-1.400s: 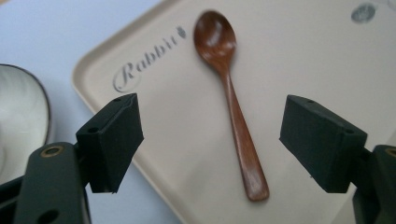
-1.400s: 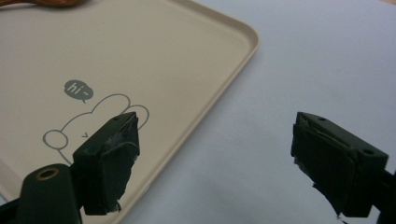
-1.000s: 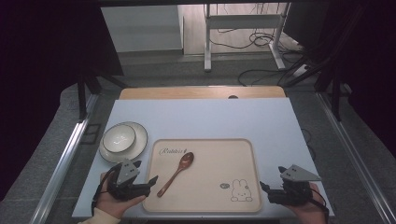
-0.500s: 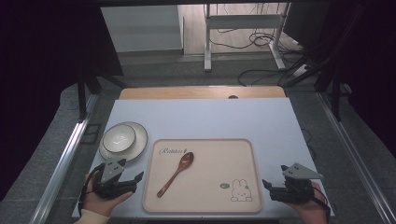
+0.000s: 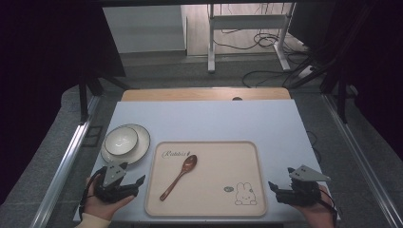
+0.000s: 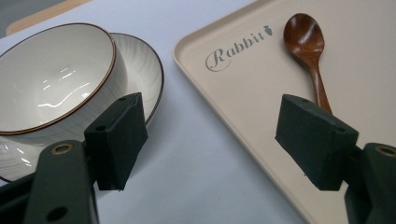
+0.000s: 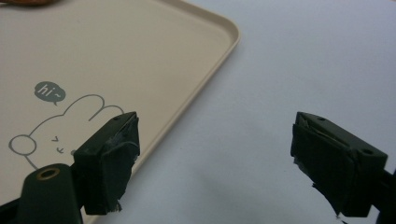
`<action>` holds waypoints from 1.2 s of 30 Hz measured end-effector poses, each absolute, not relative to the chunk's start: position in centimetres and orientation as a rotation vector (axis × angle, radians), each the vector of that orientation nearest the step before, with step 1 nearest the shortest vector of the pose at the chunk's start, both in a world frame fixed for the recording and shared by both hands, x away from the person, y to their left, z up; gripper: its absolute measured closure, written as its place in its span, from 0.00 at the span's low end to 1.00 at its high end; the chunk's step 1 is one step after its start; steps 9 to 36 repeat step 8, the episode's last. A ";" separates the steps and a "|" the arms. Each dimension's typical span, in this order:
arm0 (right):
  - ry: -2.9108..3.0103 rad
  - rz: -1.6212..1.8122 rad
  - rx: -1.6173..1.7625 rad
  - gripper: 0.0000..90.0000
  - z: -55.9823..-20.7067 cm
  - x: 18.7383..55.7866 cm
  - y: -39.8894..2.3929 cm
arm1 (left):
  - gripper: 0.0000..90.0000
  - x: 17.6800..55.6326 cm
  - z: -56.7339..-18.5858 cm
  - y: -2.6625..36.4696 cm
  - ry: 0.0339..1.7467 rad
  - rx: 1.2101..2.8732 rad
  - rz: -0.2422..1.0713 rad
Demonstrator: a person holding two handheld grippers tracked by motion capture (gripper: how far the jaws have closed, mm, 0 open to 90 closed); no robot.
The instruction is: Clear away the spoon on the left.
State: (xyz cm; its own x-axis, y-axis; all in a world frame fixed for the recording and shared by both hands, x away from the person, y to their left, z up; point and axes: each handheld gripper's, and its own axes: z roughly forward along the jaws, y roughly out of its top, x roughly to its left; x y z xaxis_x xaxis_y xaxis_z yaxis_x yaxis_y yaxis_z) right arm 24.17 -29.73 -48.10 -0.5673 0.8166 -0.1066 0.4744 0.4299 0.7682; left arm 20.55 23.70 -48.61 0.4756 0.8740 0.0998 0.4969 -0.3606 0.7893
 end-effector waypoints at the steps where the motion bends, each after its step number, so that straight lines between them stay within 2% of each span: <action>1: 2.218 0.974 1.089 0.18 -48.1 24.2 -29.7 | 0.27 20.6 -48.6 23.7 1.132 2.018 0.681; 36: 2.212 0.976 1.088 0.18 -48.0 24.0 -29.9 | 0.27 20.8 -48.6 23.5 1.124 2.027 0.680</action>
